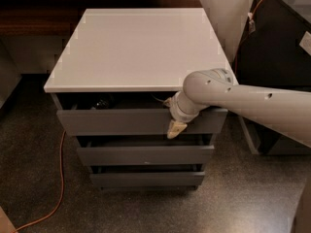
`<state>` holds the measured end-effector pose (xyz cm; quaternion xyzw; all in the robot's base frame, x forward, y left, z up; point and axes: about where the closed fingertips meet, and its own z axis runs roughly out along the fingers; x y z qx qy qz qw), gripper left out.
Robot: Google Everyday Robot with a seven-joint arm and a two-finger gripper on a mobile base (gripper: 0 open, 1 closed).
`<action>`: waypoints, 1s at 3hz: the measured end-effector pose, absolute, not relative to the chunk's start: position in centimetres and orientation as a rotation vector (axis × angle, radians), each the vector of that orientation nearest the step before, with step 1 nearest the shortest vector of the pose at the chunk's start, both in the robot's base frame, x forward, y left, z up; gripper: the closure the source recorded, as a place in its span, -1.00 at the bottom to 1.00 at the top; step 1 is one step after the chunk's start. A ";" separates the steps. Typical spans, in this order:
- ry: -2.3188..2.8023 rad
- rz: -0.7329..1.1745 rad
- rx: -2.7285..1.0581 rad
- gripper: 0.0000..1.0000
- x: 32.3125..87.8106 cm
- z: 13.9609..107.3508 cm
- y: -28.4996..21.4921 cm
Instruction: Pick water bottle from top drawer and place on counter
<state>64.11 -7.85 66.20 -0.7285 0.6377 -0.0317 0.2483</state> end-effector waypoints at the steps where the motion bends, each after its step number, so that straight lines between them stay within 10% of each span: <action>1: 1.788 -0.063 -1.974 0.14 63.2 65.7 -7.7; 3: 1.821 -0.014 -1.950 0.99 59.0 66.7 -7.1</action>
Offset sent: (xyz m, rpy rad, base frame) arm -0.0432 0.0013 0.0028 0.0198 0.0792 -0.0583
